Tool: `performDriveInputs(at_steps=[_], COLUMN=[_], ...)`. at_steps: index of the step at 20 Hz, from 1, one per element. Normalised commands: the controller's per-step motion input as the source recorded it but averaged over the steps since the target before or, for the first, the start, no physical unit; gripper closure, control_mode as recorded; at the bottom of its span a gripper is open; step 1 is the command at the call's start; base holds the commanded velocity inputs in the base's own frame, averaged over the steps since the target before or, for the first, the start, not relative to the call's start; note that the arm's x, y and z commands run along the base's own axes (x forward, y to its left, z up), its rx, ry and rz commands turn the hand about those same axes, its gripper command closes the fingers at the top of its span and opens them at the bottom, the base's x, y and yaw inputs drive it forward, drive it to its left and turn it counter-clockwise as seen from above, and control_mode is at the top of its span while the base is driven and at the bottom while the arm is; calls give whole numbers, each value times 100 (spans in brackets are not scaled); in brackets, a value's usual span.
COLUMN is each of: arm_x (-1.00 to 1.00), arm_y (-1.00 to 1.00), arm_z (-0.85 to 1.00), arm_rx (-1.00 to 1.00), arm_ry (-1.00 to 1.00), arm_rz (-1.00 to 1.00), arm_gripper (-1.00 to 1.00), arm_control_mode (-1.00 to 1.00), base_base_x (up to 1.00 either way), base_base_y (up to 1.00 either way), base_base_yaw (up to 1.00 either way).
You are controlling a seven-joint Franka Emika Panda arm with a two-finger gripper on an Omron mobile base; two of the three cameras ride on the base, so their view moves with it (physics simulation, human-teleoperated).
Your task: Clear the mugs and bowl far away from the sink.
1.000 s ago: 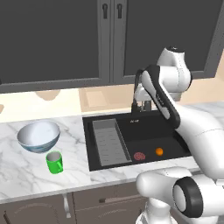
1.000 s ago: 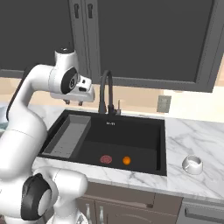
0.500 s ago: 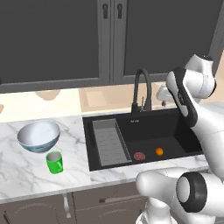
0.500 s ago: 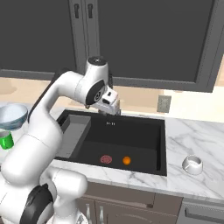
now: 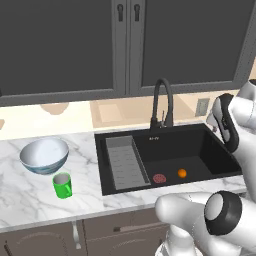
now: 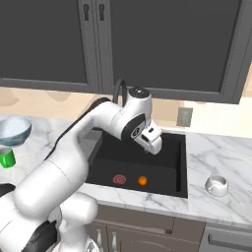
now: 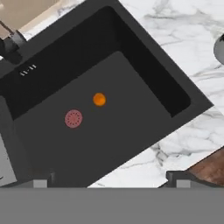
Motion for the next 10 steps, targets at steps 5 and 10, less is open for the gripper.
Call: performDriveInputs(at_steps=[5,10], arm_x=[-33,-12], arm_y=[-92,-61], arm_z=[-73,-57], arm_rx=[-6,-8], arm_ry=[0,0], arm_rz=[-29,-9], arm_gripper=[-100,-100], arm_control_mode=[-100,-100], base_base_x=[0,0], base_base_y=[0,0], base_base_yaw=[0,0])
